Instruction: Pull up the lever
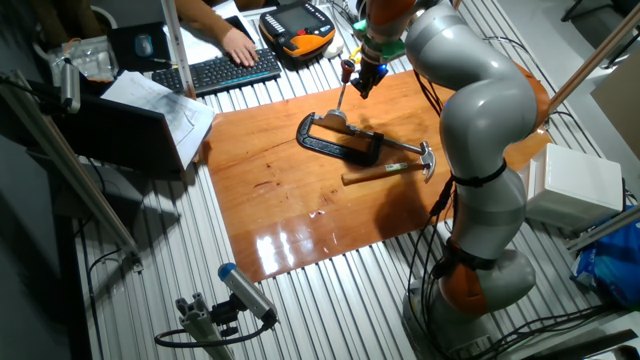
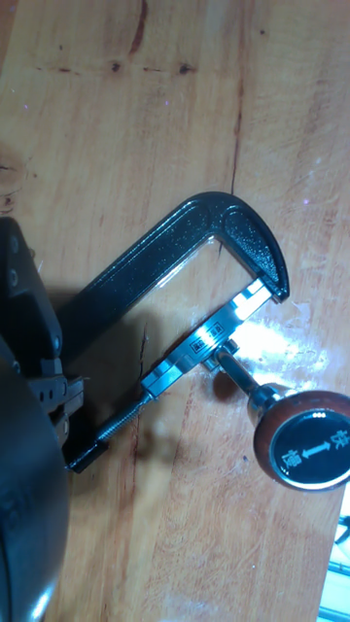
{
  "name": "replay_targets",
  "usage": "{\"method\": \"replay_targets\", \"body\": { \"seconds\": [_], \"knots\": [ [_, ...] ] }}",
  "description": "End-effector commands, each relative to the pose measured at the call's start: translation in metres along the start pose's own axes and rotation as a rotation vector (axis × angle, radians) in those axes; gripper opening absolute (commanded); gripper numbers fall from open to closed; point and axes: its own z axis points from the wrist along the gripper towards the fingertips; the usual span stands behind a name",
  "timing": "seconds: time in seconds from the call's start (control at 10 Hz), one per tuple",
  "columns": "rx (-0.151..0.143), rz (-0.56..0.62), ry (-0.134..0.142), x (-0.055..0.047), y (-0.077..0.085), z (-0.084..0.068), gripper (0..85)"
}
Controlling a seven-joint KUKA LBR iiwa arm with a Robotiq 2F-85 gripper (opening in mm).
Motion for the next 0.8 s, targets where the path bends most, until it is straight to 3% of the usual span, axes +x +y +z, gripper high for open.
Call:
{"method": "replay_targets", "body": {
  "seconds": [0.0,0.7],
  "knots": [
    [0.0,-0.002,0.002,0.0002,-0.0012,-0.0006,0.0],
    [0.007,-0.007,0.007,0.0005,-0.0017,-0.001,0.0]
  ]
}}
